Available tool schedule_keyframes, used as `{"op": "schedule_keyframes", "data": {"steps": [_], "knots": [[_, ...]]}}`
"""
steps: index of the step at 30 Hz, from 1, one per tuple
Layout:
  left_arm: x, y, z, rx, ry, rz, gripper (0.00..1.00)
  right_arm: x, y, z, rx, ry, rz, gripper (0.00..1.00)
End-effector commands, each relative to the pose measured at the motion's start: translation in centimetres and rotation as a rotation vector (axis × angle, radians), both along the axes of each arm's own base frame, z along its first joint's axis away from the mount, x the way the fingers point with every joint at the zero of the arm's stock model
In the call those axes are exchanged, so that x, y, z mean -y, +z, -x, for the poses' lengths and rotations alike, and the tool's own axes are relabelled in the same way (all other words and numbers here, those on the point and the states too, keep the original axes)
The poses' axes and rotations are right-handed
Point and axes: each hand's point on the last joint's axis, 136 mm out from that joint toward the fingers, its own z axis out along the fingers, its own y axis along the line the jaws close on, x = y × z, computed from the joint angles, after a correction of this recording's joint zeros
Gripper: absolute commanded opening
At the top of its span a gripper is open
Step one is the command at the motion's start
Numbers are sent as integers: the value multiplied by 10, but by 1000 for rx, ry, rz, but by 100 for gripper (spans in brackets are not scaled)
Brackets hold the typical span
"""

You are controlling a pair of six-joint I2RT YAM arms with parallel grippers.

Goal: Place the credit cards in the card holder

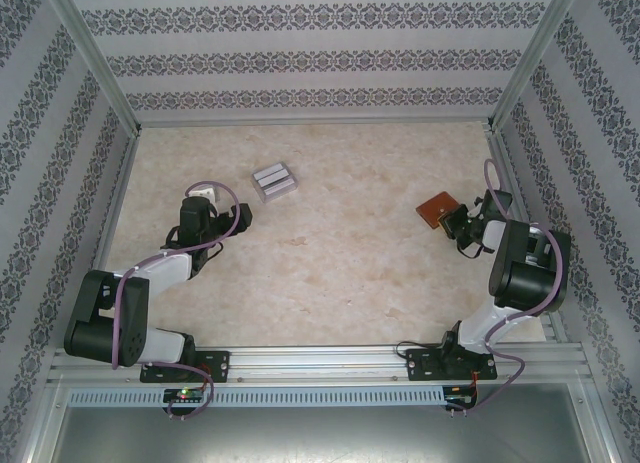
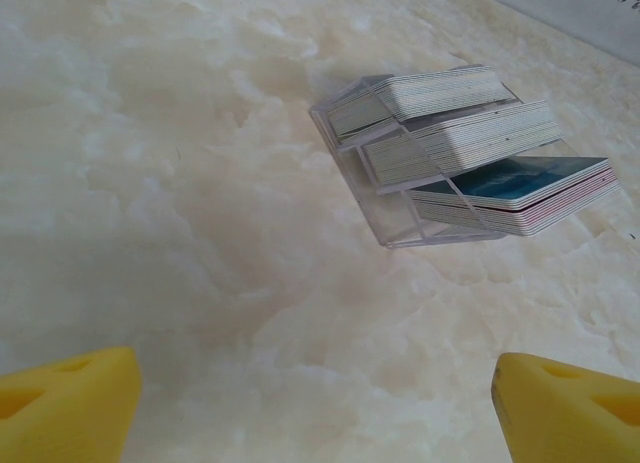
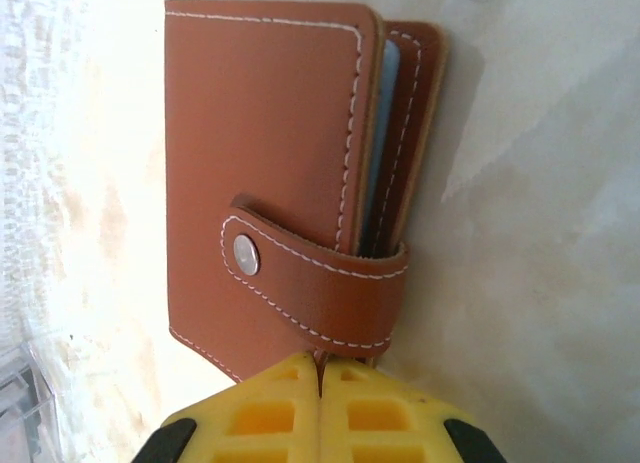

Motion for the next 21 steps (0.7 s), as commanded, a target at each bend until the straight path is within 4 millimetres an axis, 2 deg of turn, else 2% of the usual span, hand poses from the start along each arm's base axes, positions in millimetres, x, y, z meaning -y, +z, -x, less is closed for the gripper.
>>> {"op": "schedule_keyframes", "data": {"steps": [1, 7, 9, 11, 14, 17, 21], "knots": [[9, 16, -9, 54, -33, 3, 91, -1, 12, -5, 76, 6, 0, 0], [16, 26, -6, 80, -63, -12, 91, -9, 31, -8, 156, 46, 20, 0], [20, 29, -6, 90, -78, -13, 90, -18, 38, -9, 178, 78, 19, 0], [33, 31, -5, 107, -117, -42, 89, -34, 44, -8, 195, 130, 16, 0], [73, 41, -1, 143, -248, -98, 89, -65, 51, -3, 211, 225, -8, 0], [115, 47, 12, 193, -392, -134, 89, -103, 57, 4, 220, 337, -42, 0], [153, 38, 27, 165, -515, -97, 90, -152, 63, 17, 227, 496, -77, 0]]}}
